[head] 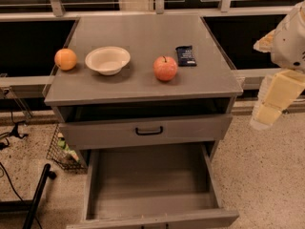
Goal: Place apple into middle drawer
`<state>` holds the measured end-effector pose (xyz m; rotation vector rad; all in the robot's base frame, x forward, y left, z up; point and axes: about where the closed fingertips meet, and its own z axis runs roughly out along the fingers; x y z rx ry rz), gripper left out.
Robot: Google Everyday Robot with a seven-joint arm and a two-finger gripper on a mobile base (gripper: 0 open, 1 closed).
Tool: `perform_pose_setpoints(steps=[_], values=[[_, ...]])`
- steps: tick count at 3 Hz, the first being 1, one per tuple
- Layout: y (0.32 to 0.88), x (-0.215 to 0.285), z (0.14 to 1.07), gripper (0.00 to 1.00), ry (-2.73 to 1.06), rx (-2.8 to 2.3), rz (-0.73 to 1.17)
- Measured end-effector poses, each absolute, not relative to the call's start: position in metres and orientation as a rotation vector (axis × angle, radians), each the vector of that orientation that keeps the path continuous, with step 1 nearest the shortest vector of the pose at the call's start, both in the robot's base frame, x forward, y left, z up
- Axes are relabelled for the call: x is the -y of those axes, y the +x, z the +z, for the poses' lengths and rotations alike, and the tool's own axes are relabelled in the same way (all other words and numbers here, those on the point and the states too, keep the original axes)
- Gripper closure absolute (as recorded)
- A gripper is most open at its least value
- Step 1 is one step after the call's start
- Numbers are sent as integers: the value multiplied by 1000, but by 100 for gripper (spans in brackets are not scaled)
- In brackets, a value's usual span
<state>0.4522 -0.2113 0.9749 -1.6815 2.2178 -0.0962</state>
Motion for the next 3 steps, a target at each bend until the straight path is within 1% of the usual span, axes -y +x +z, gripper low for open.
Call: perform_pose_setpoints(steps=[1, 2, 3], values=[[482, 203, 968, 0, -1617, -2228, -65], [529, 180, 955, 0, -1531, -2236, 7], [560, 162, 945, 0, -1472, -2230, 59]])
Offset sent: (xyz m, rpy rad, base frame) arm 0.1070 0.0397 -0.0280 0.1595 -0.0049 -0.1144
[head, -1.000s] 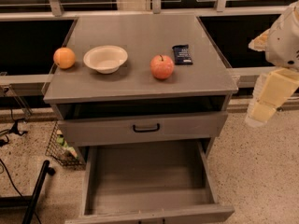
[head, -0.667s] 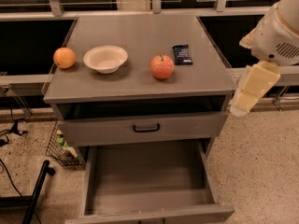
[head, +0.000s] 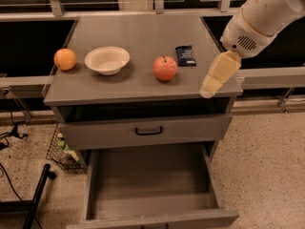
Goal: Place apple into middle drawer
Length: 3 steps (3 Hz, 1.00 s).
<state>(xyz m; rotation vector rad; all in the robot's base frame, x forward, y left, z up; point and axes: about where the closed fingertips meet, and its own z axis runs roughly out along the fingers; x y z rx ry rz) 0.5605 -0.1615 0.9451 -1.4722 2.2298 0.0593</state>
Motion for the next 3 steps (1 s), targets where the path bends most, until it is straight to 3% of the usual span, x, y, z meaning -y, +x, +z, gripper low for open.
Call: perform_pose_setpoints(steps=[3], values=[[583, 152, 924, 0, -1446, -2246, 116]])
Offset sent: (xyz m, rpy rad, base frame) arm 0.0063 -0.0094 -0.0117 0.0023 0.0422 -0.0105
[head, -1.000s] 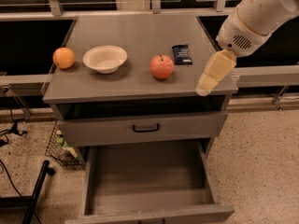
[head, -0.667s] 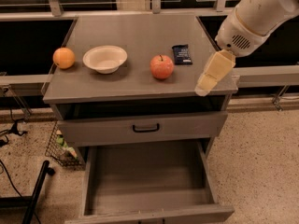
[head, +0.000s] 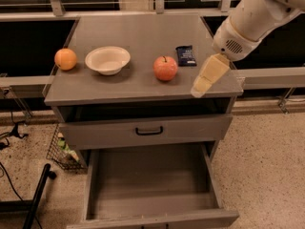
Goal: Place apple into middle drawer
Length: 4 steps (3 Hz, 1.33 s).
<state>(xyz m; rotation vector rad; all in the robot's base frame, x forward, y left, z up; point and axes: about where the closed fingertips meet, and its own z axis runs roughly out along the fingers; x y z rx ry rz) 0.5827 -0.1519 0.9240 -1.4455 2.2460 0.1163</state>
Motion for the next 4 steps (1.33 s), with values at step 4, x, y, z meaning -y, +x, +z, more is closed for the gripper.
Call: perform_pose_setpoints(steps=[4], values=[[679, 88, 875, 0, -1198, -2185, 239]])
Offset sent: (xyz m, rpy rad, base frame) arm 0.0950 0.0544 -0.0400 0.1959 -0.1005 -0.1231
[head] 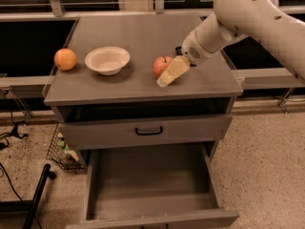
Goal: Place apple into middle drawer
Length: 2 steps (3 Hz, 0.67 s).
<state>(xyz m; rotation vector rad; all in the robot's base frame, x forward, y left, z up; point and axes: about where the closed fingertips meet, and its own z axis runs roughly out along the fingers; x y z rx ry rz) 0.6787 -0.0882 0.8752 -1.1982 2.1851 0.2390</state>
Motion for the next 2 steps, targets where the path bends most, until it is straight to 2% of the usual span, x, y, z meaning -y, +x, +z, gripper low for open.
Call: perform_pose_setpoints(steps=[2], values=[[700, 73, 852, 0, -1179, -2204, 263]])
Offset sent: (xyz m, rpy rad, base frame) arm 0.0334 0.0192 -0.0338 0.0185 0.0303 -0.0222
